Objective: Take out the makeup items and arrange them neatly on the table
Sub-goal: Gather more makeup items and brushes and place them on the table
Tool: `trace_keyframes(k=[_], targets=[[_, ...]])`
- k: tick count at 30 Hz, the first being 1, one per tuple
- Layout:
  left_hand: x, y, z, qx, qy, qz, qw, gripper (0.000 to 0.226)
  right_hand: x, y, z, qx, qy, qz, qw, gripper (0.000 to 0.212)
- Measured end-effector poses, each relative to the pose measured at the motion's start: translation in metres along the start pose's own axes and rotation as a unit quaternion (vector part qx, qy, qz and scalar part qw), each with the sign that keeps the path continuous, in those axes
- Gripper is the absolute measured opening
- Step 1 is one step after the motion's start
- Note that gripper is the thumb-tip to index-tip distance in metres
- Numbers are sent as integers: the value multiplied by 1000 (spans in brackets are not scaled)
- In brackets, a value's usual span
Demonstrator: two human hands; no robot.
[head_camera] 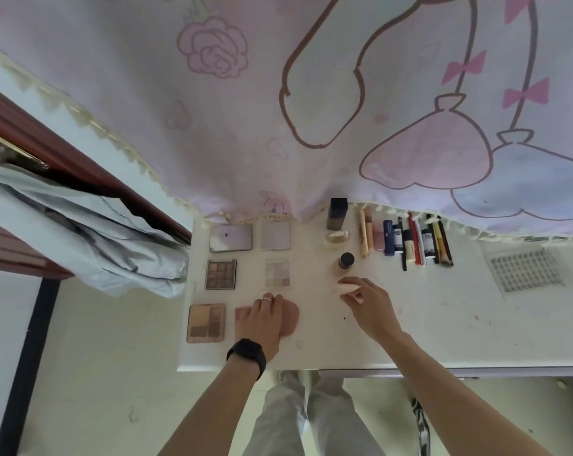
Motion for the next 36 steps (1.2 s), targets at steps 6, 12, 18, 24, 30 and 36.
trace_keyframes(k=[6, 12, 18, 24, 30, 36], targets=[[0, 1, -1, -8, -6, 0, 1000, 78, 0, 4, -5, 9, -11, 7, 1000, 31], [-5, -6, 6, -9, 6, 40, 999, 85, -9, 21, 17, 89, 42, -32, 995, 49], [-23, -65, 62, -83, 113, 237, 961, 68, 16, 4, 94, 143, 29, -82, 986, 21], [9, -180, 202, -255, 215, 334, 881, 49, 99, -194, 120, -129, -155, 3, 980, 24], [105, -288, 405, -451, 302, 429, 722, 45, 228, -416, 207, -410, -279, 80, 865, 18], [260, -336, 654, -609, 372, 481, 510, 40, 410, -519, 385, -570, -371, 120, 723, 22]])
Point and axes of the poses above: each hand's wrist, its own z-axis away from the middle knuckle, its own x-axis out of the palm, y = z × x, the point moved 8 cm from there along -z, towards the middle knuckle, and after that the axes turned 4 degrees about -y, right-handed, at the moved point
